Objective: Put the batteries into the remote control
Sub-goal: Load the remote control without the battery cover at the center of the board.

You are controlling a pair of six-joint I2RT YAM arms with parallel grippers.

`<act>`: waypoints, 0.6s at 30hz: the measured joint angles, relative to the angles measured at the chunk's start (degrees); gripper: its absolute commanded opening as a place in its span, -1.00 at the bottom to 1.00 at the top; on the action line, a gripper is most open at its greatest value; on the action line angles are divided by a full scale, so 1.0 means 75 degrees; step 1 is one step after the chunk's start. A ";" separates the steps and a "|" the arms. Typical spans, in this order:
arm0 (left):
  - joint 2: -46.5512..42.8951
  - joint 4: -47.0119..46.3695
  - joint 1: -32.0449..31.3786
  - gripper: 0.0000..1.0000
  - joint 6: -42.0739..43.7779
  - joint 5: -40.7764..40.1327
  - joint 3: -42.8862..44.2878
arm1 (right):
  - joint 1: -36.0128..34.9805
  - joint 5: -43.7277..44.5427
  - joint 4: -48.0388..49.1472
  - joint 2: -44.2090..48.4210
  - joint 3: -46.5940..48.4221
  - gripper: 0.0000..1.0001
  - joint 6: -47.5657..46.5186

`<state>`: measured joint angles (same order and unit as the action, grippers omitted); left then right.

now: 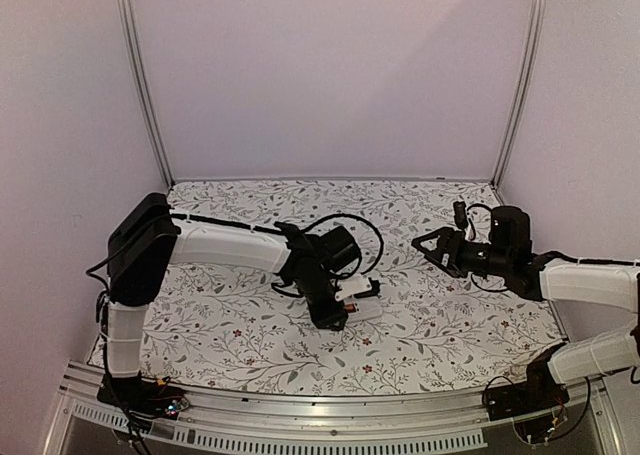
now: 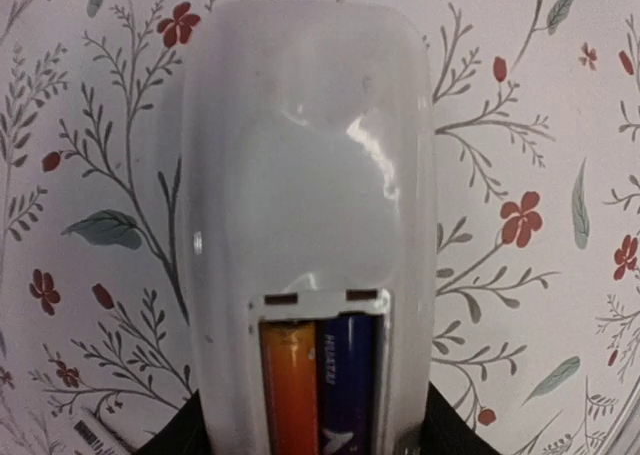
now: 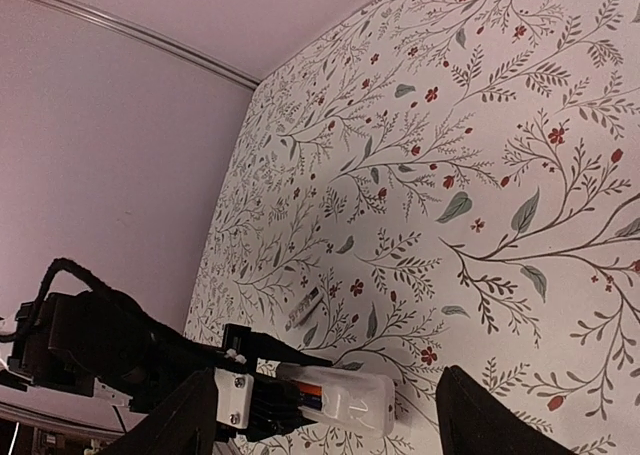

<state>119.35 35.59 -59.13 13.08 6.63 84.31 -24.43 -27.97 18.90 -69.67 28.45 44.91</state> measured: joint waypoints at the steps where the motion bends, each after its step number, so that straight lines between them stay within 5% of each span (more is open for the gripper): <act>1: 0.0119 0.0157 0.0003 -0.05 0.0032 -0.0012 0.0122 | 0.0009 -0.0003 -0.0055 0.0009 0.0000 0.52 -0.0041; 8: 0.0478 0.0796 0.0023 0.28 0.0137 -0.0041 0.0682 | 0.0012 -0.0023 -0.0233 0.0012 0.0000 0.51 -0.0216; 18: 0.0490 0.1067 0.0064 0.49 0.0227 -0.0096 0.0799 | 0.0012 -0.0134 -0.0242 0.0009 0.0000 0.49 -0.0338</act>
<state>123.02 43.59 -58.65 14.79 5.91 90.30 -24.34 -28.97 17.08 -69.60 28.45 42.37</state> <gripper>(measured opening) 0.721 0.750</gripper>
